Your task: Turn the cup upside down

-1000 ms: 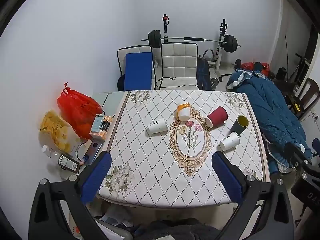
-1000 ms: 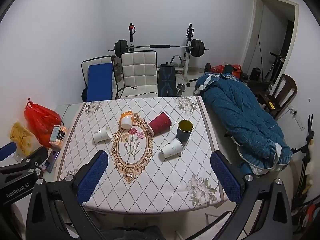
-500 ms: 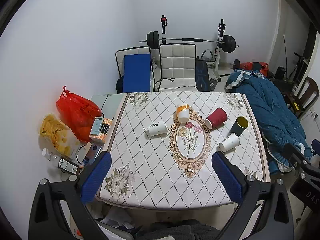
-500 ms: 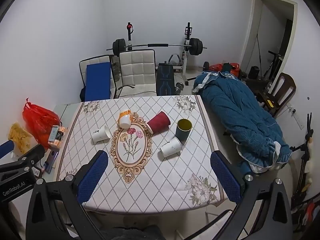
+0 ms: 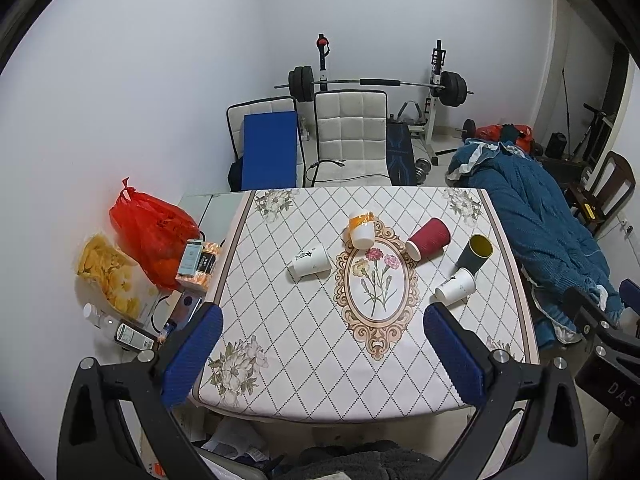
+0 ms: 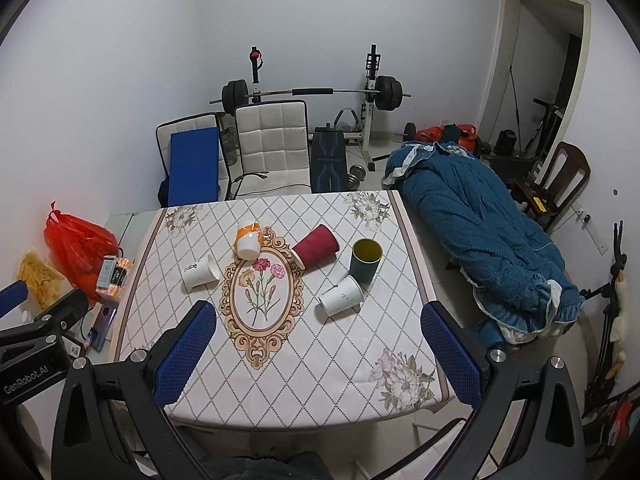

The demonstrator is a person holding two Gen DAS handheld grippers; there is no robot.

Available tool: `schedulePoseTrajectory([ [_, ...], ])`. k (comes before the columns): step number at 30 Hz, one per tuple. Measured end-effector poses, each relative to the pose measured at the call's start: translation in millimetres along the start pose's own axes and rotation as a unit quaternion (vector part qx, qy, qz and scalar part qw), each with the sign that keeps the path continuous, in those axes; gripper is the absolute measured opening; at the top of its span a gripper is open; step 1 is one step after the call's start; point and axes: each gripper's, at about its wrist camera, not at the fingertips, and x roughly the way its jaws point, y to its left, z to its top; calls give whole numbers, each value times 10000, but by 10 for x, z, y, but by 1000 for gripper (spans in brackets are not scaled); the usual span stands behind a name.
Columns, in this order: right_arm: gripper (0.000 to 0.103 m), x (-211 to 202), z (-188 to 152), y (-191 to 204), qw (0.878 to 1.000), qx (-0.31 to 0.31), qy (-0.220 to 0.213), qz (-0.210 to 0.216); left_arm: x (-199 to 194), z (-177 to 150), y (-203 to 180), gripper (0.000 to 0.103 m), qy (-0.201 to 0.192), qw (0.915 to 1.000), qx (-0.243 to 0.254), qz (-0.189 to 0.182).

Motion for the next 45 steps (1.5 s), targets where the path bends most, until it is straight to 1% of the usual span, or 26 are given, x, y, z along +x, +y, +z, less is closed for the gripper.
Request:
schedulePoseTrajectory([
  [1,103,22,47,30,10000,5,16,-13,1,5,-1,103,8,10000,-1,1],
  [12,103,12,61,14,10000,45,16,0,-21,7,-35,103,-7,10000,10,-2],
  [45,103,-24,41,7,10000,72,19,53,-23,23,-85,103,-32,10000,16,16],
])
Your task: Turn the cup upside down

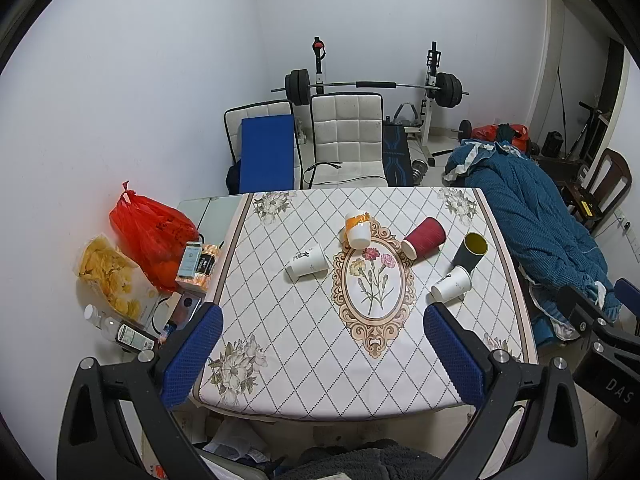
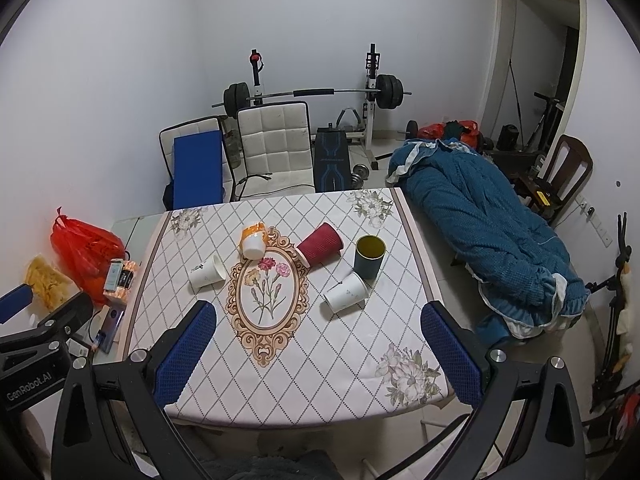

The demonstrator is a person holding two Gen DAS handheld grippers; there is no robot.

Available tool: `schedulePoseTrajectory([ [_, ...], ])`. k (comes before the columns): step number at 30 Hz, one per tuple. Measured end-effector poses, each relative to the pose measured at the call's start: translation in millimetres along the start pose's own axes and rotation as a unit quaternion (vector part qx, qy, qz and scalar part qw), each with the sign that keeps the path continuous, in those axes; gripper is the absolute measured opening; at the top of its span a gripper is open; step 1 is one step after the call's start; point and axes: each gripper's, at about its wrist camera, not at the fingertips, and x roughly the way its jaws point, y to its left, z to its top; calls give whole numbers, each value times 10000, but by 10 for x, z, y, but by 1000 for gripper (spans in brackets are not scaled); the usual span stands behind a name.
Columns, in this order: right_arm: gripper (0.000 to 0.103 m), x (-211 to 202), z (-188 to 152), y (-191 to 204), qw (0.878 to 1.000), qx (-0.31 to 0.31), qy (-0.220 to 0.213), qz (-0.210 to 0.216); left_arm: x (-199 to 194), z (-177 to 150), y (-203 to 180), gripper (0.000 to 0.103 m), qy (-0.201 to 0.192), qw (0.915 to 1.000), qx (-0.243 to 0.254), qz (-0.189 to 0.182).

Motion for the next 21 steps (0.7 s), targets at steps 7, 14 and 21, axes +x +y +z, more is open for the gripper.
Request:
schedulePoseTrajectory([
  [7,103,-4,-28,78,10000,34,36,49,-19,-12,-6,103,24,10000,8,-12],
  [14,103,183,-86,111,9997,83,216,24,225,-97,2,103,316,9995,41,22],
  [21,103,746,-306,28,9965,86,812,-174,849,-287,39,103,926,9954,189,137],
])
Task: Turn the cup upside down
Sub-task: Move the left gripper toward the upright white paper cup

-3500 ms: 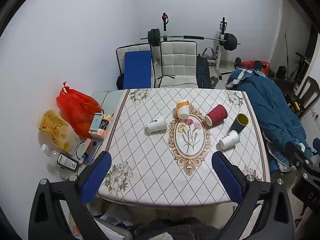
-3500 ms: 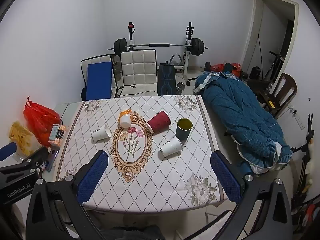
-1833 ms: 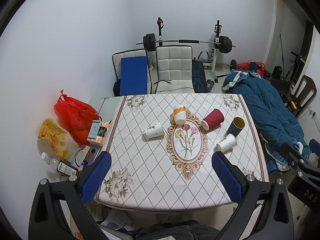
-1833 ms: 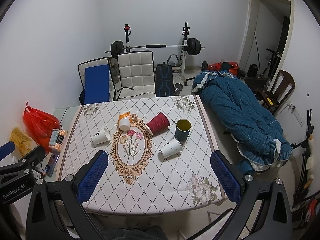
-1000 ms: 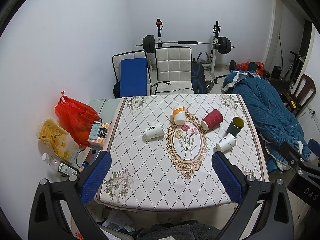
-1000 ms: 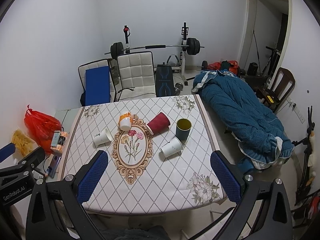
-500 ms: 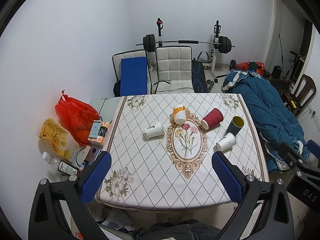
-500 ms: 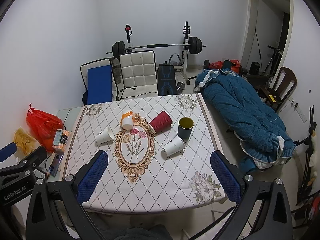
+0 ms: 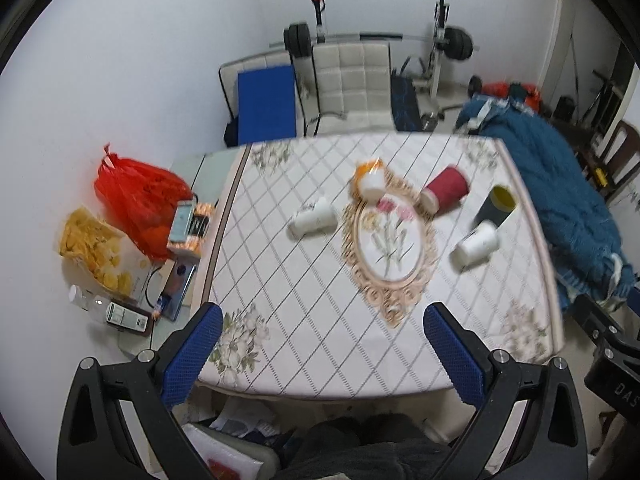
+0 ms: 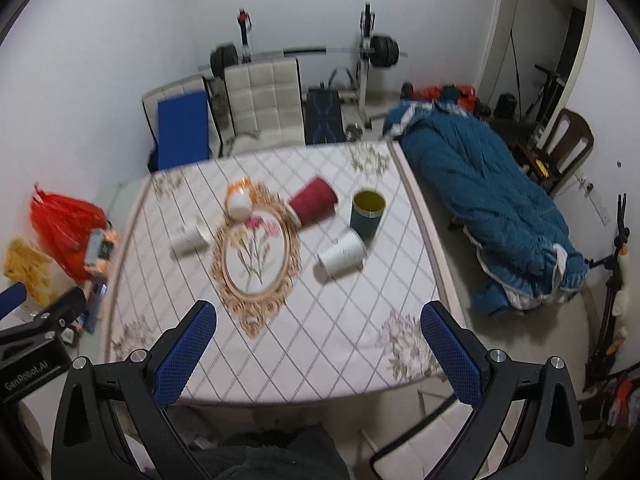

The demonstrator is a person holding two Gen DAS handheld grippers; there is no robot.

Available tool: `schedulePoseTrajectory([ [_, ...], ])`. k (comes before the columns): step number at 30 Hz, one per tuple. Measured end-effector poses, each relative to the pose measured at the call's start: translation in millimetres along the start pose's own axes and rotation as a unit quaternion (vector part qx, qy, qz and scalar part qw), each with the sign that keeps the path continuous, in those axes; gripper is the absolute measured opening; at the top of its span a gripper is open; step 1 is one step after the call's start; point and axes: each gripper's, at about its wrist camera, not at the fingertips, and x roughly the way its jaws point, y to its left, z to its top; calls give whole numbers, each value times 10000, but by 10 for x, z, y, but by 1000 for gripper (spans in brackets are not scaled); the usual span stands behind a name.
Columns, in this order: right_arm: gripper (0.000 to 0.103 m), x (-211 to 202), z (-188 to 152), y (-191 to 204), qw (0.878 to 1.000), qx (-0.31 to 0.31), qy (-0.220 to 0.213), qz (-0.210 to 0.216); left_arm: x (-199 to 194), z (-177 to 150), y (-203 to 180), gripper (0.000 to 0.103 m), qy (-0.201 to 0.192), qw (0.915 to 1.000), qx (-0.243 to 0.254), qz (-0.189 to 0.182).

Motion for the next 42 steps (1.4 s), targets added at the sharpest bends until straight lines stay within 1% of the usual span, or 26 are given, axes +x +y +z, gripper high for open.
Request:
schedulePoseTrajectory([
  [1,103,118,-39,-4,9999,-11,121,-70,136,-17,7,103,153,9999,31,-43],
  [5,103,640,-235,13,9976,-6,667,-176,538,-85,18,103,534,9985,124,-64],
  [7,103,824,-355,-20,9960,2,862,-242,750,-124,24,103,734,9971,187,-43],
  [9,103,1069,-487,-6,9941,26,1062,-237,909,-153,22,103,867,9959,240,-62],
  [10,103,1231,-566,8,9919,52,1236,-278,985,-170,15,103,927,9953,283,-50],
  [16,103,1829,-888,35,9838,209,1771,-164,1440,-193,-102,103,1295,9900,559,-55],
  [22,103,2334,-1056,-66,9731,415,2266,-96,1881,-194,-385,103,1743,9805,910,-10],
  [25,103,2570,-1096,-194,9683,527,2441,-85,2046,-163,-564,103,1841,9771,1065,48],
  [28,103,2735,-1109,-322,9643,590,2581,-90,2210,-97,-791,103,1916,9736,1244,32],
  [31,103,2892,-1114,-479,9606,609,2709,-124,2366,-10,-1055,103,1984,9676,1559,58],
  [36,103,3147,-1076,-717,9569,515,2847,-263,2561,159,-1460,103,1900,9589,2107,16],
  [40,103,3293,-1018,-917,9544,555,2920,-276,2680,311,-1828,103,1856,9481,2582,-65],
  [42,103,3346,-984,-993,9532,577,2954,-294,2732,359,-2011,103,1905,9401,2825,-114],
])
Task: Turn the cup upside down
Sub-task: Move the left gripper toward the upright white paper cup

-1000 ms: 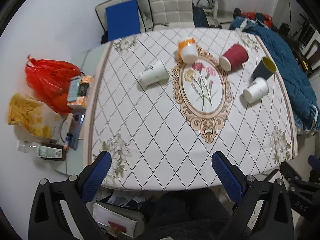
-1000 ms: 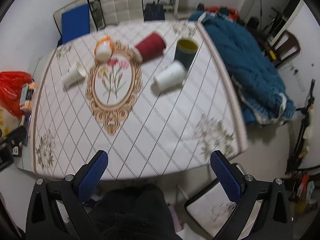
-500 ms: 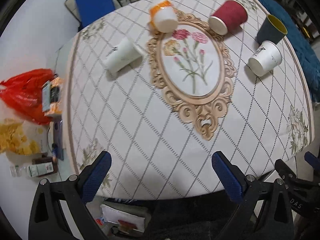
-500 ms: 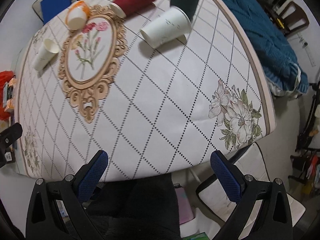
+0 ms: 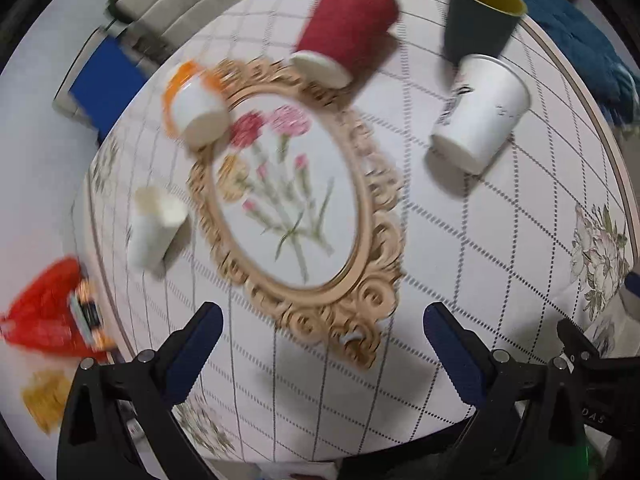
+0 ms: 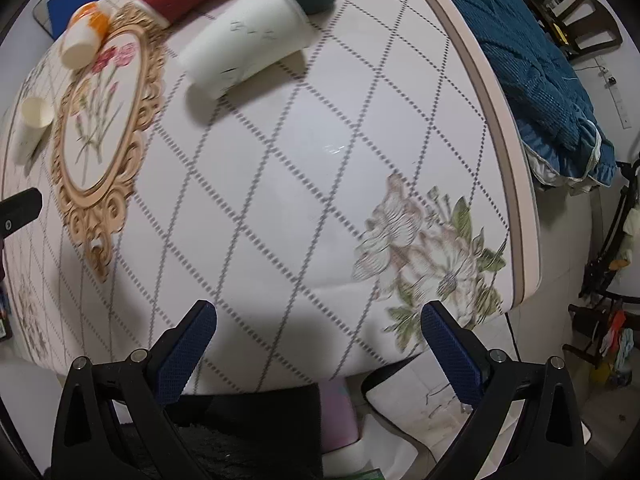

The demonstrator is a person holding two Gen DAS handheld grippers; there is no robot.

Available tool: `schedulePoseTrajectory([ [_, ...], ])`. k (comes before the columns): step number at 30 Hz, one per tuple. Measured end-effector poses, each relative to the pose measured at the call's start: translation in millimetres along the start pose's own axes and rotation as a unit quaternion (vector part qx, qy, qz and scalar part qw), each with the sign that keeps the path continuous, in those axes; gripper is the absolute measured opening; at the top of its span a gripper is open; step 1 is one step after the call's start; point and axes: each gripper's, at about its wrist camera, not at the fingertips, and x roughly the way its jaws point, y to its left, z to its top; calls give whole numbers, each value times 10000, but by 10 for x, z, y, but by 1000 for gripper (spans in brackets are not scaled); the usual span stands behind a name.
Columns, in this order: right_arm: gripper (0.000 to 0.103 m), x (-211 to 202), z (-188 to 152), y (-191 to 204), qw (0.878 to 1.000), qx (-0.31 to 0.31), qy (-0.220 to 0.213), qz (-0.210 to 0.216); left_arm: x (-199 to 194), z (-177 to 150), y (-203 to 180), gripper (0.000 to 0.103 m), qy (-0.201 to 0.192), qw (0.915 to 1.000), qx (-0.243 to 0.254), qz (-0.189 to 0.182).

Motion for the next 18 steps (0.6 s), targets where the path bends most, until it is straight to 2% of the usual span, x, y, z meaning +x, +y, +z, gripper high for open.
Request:
schedulePoseTrajectory([
  [2,103,25,87,-86,10000,25,57,-8,18,158,-118,103,169,9993,314,-74],
  [11,103,66,438,-407,9997,185,128,-64,-89,679,-572,103,-71,9900,1388,-242],
  [18,103,163,618,-723,9990,360,228,-102,-7,1012,-874,103,17,9803,1958,-256],
])
